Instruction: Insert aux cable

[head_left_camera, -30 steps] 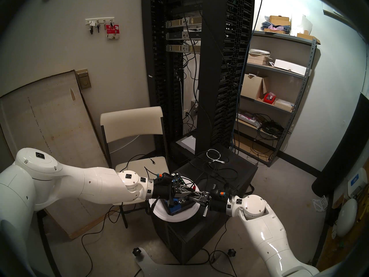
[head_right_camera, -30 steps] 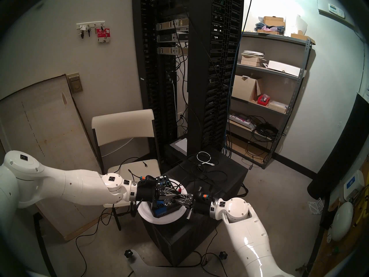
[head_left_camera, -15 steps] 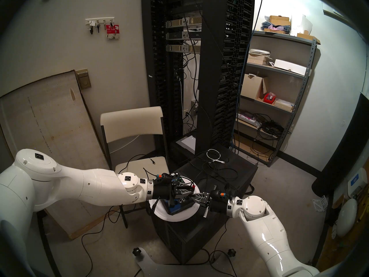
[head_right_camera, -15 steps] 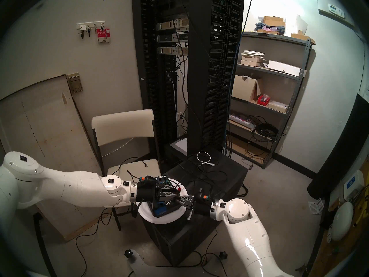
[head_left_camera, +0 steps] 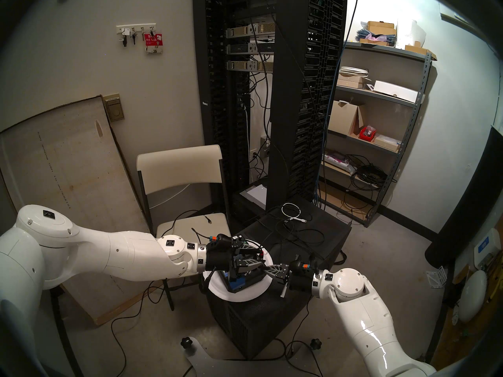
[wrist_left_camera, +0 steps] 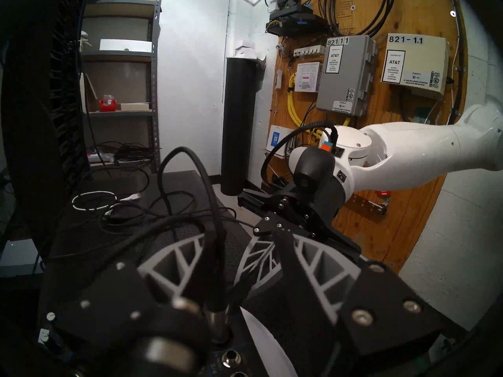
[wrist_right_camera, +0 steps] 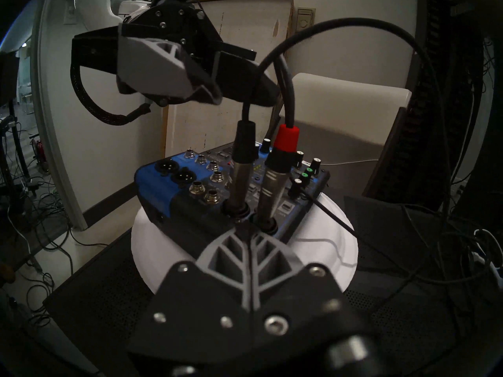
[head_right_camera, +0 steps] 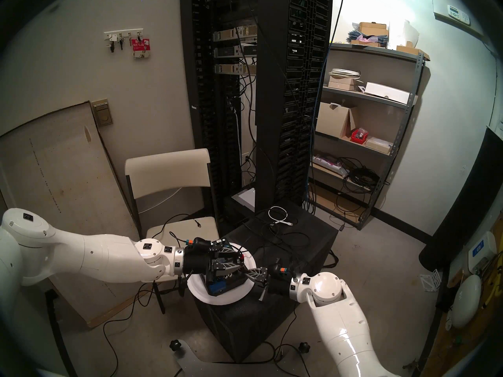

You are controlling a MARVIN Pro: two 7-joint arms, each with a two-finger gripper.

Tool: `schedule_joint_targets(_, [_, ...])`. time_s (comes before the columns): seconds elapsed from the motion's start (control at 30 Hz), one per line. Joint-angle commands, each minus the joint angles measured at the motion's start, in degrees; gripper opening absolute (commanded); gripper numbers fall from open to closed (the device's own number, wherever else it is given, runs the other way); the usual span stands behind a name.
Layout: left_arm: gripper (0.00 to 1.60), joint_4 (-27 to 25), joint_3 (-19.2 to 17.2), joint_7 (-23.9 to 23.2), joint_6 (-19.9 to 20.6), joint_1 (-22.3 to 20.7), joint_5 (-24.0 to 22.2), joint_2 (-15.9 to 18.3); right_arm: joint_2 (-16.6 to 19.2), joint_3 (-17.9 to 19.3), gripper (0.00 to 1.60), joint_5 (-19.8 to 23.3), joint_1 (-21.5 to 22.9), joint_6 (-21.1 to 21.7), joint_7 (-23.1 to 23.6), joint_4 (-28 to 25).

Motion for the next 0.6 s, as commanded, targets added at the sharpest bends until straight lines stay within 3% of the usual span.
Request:
schedule_joint_targets(0.0, [1.01, 0.4, -1.4, -0.4, -0.7, -0.8, -0.8, -0.7, -0.3, 0.4, 0.0, 0.6, 0.6, -0.2, 0.0, -1.0])
schedule_joint_targets(0.13, [0.91, 1.3, -1.9, -0.9, -0.5, -0.6, -1.6, -1.5, -0.1, 1.1, 0.0, 0.9, 0.6, -0.3, -0.2, -0.8])
schedule_joint_targets(0.2, [0.38, 2.0, -2.0, -1.2, -0.3, -0.5, -1.9, -2.1, 0.1, 1.5, 0.0, 1.0, 0.6, -0.3, -0.1, -1.0])
schedule_joint_targets(0.23, [0.04, 2.3, -2.1, -1.1, -0.4, -0.5, -1.8, -2.3, 0.1, 1.7, 0.0, 1.1, 0.6, -0.3, 0.0, -1.0])
schedule_joint_targets(0.57, [0.0, 3.4, -2.1, -1.8, -0.1, -0.8, -2.0, -3.2, -0.2, 2.5, 0.0, 0.9, 0.5, -0.4, 0.4, -1.3])
